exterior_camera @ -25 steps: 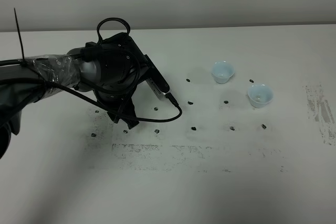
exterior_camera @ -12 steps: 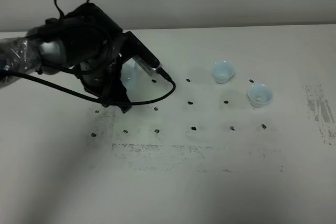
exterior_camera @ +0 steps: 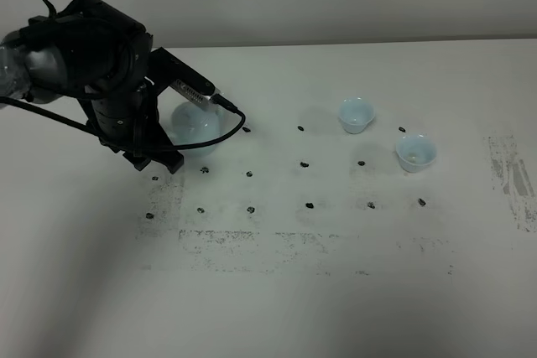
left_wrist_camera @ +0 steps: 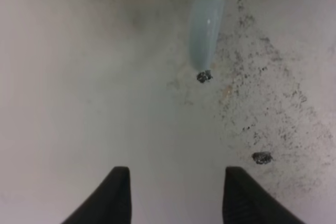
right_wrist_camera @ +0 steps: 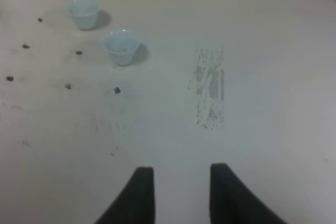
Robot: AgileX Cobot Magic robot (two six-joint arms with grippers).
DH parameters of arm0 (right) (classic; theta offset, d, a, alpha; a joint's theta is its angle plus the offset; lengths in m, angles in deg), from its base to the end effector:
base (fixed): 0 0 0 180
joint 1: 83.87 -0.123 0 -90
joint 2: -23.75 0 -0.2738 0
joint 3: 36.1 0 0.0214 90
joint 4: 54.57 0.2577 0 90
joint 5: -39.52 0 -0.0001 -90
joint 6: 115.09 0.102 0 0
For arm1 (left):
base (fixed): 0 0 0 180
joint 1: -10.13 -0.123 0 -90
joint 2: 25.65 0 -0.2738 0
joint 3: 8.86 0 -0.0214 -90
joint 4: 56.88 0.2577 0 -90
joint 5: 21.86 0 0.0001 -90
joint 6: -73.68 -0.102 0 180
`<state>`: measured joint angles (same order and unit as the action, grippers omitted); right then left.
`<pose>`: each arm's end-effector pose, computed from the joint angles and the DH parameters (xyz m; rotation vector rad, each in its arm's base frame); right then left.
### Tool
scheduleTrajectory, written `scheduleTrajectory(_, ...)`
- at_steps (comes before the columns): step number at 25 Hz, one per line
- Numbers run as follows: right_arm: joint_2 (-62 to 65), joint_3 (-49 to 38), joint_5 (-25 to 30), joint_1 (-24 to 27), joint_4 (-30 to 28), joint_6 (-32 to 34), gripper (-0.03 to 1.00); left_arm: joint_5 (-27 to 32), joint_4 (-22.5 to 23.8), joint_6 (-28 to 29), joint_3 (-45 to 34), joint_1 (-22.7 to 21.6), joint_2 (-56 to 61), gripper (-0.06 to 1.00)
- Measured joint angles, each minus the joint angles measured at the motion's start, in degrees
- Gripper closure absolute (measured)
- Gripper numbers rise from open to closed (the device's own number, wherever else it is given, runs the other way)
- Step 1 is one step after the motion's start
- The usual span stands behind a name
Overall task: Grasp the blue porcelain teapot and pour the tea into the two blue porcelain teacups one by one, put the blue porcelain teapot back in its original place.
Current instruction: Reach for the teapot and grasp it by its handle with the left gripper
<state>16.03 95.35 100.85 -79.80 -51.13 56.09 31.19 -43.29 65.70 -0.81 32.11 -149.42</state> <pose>0.0217 0.0038 0.2735 -0.0882 2.0498 -0.0680 0.3915 -0.1373 0.1600 0.9261 2.7609 0.2602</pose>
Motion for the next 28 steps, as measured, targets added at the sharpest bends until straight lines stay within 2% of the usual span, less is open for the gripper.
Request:
scheduleTrajectory(13,0.0,0.0,0.0,0.0,0.48,0.0,0.68,-0.47,-2.82,-2.15,4.3,0.0,-5.28,0.6)
scheduleTrajectory(22,0.0,0.0,0.0,0.0,0.55,0.0,0.68,-0.27,-8.48,-9.34,5.62,-3.69,-5.78,0.6)
scheduleTrajectory(28,0.0,0.0,0.0,0.0,0.55,0.0,0.68,-2.58,-12.93,-14.87,5.69,-4.03,-5.78,0.6)
